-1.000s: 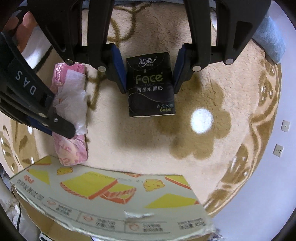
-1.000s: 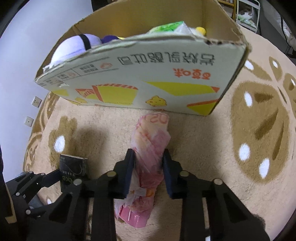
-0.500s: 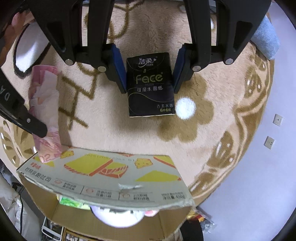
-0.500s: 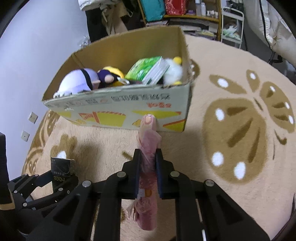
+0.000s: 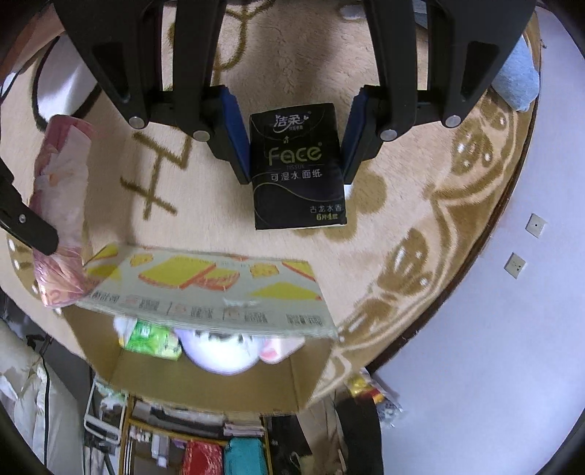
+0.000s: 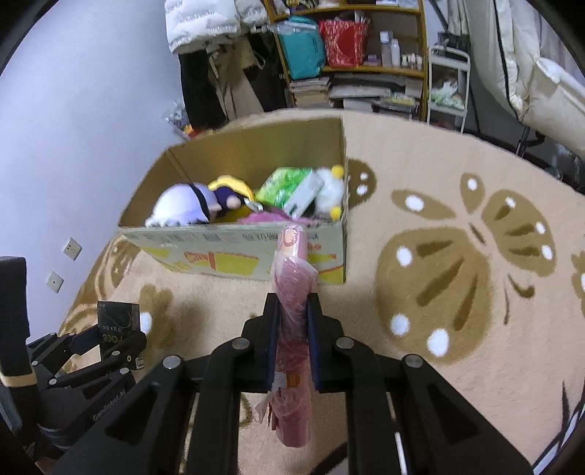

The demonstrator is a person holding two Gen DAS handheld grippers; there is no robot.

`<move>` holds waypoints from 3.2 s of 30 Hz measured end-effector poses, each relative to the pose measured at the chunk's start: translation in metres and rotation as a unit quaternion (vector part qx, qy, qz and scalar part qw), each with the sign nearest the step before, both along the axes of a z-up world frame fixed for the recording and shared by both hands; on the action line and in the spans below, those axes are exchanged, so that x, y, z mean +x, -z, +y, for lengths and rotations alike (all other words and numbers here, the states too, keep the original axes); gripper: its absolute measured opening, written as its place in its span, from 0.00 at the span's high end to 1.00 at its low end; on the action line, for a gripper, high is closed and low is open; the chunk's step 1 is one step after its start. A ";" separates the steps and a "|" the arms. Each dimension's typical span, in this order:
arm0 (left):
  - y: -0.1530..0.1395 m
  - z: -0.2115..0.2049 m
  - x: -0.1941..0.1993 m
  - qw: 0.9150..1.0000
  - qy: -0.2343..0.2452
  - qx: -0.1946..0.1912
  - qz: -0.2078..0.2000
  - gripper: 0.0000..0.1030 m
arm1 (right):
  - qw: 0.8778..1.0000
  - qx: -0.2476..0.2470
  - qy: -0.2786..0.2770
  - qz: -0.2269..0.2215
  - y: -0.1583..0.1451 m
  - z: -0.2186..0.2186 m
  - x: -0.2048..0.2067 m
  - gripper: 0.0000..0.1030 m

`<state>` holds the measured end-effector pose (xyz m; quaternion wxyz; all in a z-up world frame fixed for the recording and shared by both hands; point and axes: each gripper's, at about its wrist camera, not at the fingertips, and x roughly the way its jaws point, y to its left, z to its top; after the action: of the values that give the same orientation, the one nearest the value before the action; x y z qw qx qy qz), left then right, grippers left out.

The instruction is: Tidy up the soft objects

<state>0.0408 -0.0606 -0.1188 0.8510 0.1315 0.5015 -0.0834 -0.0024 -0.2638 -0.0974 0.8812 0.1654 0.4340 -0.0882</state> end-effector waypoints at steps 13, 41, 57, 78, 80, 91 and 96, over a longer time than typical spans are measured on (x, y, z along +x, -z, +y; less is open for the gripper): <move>-0.050 0.001 0.002 0.996 0.006 -0.026 -0.080 0.56 | 0.996 -0.042 0.007 -0.075 -0.057 -0.002 -0.009 0.85; -0.100 -0.028 0.101 0.986 0.007 -0.052 -0.160 0.56 | 0.985 -0.100 -0.003 -0.137 -0.090 -0.017 0.061 0.85; -0.059 -0.041 0.135 0.992 0.016 -0.075 -0.100 0.55 | 0.991 -0.083 -0.035 -0.096 -0.042 -0.022 0.112 0.85; -0.047 -0.041 0.130 0.993 0.013 -0.038 -0.110 0.19 | 0.996 -0.041 -0.027 -0.079 -0.020 -0.042 0.113 0.57; -0.051 -0.037 0.126 0.993 0.012 -0.036 -0.114 0.18 | 0.996 -0.040 -0.023 -0.080 -0.023 -0.042 0.110 0.47; -0.075 -0.014 0.093 0.990 0.023 -0.025 -0.136 0.06 | 0.995 -0.045 -0.014 -0.087 -0.042 -0.034 0.083 0.03; -0.093 -0.003 0.078 0.988 0.016 -0.023 -0.153 0.01 | 0.994 -0.052 -0.011 -0.093 -0.053 -0.027 0.065 0.00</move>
<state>0.1189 -0.0638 -0.0261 0.9192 0.1311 0.3609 -0.0878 0.0630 -0.2908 -0.0447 0.9260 0.1224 0.3469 -0.0849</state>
